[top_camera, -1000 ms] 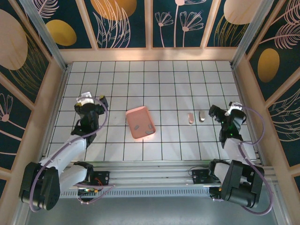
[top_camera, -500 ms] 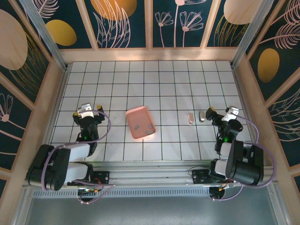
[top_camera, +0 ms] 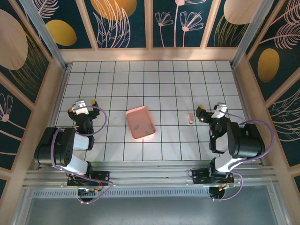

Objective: Load the staples into the stapler

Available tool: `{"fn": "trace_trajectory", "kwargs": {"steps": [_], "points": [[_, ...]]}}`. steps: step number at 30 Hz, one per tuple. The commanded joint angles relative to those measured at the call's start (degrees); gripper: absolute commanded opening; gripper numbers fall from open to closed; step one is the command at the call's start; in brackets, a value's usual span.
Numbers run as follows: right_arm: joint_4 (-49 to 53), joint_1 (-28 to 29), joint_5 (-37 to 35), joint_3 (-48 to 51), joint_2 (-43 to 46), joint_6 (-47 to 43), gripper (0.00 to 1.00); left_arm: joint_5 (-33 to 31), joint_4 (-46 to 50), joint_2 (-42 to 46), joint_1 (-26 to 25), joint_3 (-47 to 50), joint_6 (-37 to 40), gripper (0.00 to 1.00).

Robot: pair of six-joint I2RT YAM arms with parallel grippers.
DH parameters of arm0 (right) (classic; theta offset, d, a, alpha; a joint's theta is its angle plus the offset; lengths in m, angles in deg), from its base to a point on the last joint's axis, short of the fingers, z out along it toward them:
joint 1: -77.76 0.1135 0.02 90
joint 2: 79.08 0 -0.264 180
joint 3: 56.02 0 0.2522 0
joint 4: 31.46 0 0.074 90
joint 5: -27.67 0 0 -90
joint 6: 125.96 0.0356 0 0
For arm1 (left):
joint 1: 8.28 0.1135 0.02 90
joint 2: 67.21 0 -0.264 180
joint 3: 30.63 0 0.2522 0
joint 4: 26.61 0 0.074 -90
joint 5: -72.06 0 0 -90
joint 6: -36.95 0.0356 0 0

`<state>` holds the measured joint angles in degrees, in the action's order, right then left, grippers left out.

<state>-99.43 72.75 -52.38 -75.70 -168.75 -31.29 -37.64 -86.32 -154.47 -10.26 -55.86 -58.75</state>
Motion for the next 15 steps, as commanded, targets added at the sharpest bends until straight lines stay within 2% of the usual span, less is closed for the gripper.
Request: {"fn": "trace_trajectory", "kwargs": {"steps": [1,5,15], "points": [[-3.3,0.5,-2.8,-2.4,-0.4,-2.6,0.99,1.5,-2.0,0.4,0.3,-0.6,-1.3,0.99],[5.1,1.1,-3.6,-6.3,0.0,-3.4,0.99,1.5,-1.8,0.3,0.3,-0.7,-1.2,0.99],[5.5,3.1,-8.4,-6.5,0.0,-3.9,0.99,1.5,-1.8,0.3,0.3,-0.7,-1.2,0.99]]}}
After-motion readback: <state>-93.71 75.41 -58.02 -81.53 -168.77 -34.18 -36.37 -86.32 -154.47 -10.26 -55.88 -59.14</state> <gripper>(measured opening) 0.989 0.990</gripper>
